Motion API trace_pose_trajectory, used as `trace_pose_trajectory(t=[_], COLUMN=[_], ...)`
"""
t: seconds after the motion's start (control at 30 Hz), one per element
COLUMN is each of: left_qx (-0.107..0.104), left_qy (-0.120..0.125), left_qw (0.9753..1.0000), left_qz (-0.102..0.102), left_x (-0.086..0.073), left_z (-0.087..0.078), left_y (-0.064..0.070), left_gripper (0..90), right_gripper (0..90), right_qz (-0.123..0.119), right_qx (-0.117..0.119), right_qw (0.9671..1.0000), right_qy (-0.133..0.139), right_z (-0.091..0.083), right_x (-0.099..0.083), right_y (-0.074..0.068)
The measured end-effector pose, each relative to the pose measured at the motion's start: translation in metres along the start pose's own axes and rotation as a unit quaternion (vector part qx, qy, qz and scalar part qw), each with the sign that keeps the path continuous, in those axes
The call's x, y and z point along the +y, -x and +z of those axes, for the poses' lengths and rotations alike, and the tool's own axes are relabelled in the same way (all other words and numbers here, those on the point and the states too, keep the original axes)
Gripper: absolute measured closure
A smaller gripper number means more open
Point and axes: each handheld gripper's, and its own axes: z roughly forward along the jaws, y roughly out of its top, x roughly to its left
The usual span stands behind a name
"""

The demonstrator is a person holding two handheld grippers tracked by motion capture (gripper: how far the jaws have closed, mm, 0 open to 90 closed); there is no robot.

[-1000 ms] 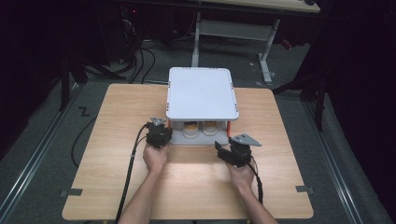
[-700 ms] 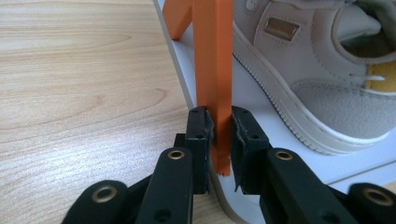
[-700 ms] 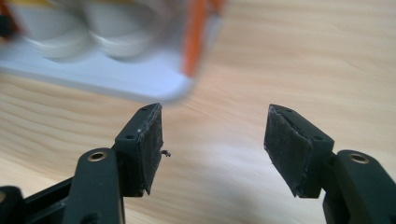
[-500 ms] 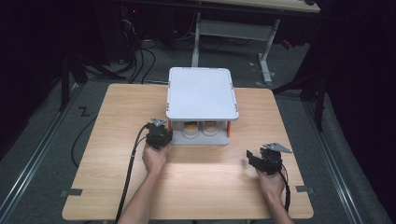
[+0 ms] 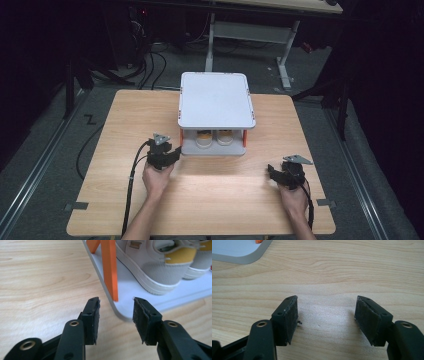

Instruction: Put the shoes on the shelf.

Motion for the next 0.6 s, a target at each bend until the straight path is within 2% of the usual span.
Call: trace_pose_trajectory(t=[0.2,0.27,0.37,0.47,0.6], left_qx=[-0.017,-0.027,-0.041,-0.037,-0.039], left_qy=[0.004,0.004,0.0,-0.008,-0.009], left_qw=[0.9998,0.9996,0.9991,0.9991,0.9992], left_qz=[0.007,0.002,0.009,0.019,0.003], left_x=[-0.011,-0.015,-0.024,-0.034,-0.046], left_z=[-0.018,-0.024,-0.031,-0.036,-0.043], left_y=[0.002,0.002,0.003,0.004,-0.002], left_gripper=[49.6,46.8,43.3,41.1,38.9], right_gripper=[34.7,34.6,34.4,34.2,34.1], right_qz=[-0.001,-0.002,-0.004,-0.004,-0.004], right_qx=[0.002,0.002,0.002,0.002,0.003], right_qw=[1.0,1.0,1.0,1.0,1.0], right_qy=[-0.001,-0.001,-0.001,0.0,-0.001], right_z=[0.0,0.0,0.0,-0.001,-0.001], right_x=[0.0,0.0,0.0,-0.001,-0.001], right_y=[0.0,0.0,0.0,0.0,0.0])
